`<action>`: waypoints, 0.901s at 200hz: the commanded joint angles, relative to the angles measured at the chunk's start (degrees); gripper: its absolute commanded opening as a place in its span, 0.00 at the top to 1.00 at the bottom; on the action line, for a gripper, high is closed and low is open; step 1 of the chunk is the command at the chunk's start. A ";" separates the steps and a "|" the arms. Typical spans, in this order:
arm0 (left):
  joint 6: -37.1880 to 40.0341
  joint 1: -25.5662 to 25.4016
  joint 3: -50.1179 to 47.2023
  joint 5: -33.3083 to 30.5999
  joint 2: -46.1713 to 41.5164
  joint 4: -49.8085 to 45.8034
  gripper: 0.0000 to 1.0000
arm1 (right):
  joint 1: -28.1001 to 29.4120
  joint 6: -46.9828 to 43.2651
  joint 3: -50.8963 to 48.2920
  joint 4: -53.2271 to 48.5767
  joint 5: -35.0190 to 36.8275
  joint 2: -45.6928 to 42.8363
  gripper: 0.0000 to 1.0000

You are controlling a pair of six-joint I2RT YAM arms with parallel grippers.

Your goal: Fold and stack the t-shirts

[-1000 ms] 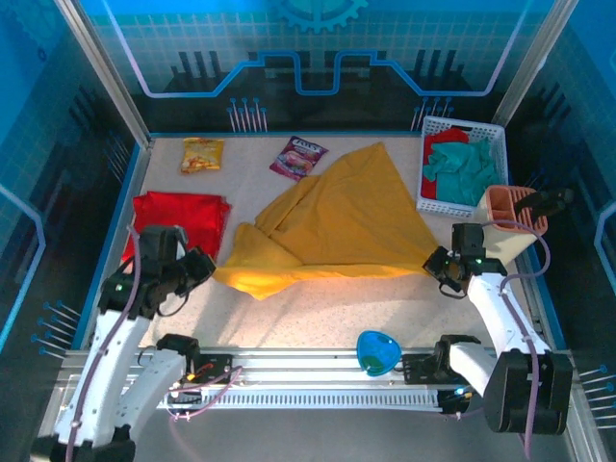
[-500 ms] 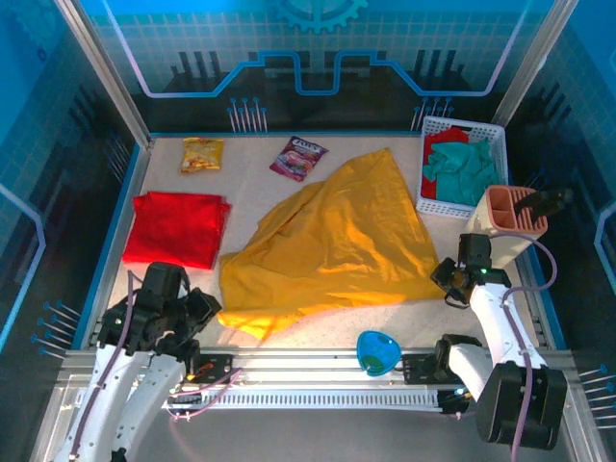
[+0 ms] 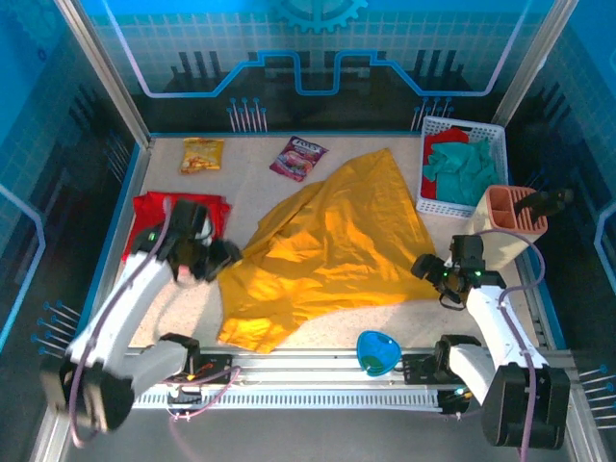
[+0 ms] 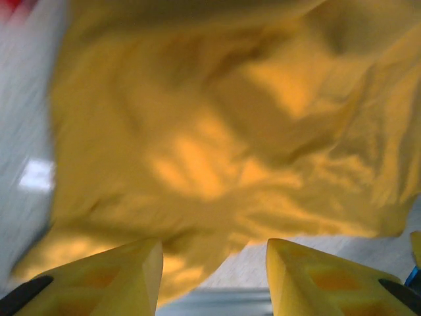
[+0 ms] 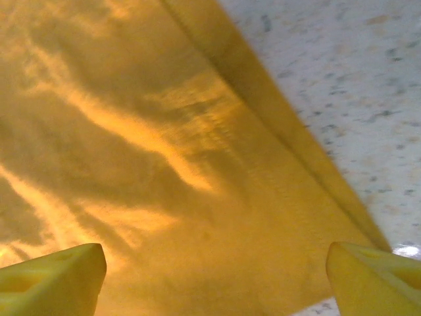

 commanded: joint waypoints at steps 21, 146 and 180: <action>15.52 -0.01 15.47 -0.30 23.86 15.80 0.51 | 4.28 -2.29 0.63 5.65 -2.87 4.16 0.06; 23.30 0.01 39.45 3.64 61.96 14.94 0.46 | 7.29 -1.84 3.37 10.83 -6.99 10.84 0.04; 21.58 -0.42 36.95 5.75 62.00 17.09 0.50 | 7.78 -1.44 4.78 11.51 -6.50 12.66 0.04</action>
